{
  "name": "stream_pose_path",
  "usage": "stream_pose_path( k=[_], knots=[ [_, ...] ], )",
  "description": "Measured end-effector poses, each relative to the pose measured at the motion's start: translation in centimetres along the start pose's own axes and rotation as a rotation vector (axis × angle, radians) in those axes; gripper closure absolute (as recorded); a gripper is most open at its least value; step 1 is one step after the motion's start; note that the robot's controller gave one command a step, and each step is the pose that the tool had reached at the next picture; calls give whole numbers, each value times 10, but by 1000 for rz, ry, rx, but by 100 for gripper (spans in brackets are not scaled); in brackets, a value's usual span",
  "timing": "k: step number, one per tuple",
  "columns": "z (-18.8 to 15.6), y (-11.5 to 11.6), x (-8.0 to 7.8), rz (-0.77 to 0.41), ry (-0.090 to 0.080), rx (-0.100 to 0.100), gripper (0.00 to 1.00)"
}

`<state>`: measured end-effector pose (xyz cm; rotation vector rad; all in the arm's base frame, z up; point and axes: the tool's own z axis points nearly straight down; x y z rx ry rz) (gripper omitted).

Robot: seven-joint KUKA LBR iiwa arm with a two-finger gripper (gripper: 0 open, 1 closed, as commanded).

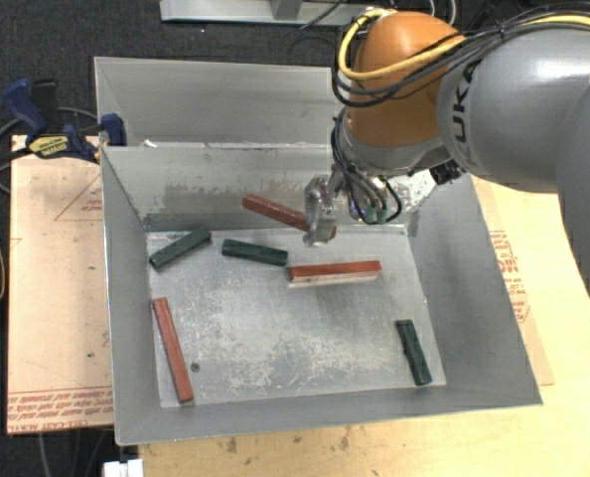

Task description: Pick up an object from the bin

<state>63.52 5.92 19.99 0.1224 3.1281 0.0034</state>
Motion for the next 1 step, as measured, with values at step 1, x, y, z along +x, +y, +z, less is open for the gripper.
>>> stream_pose_path(
  k=[1],
  knots=[
    [-46,9,0,-430,4,-1,100]
  ],
)
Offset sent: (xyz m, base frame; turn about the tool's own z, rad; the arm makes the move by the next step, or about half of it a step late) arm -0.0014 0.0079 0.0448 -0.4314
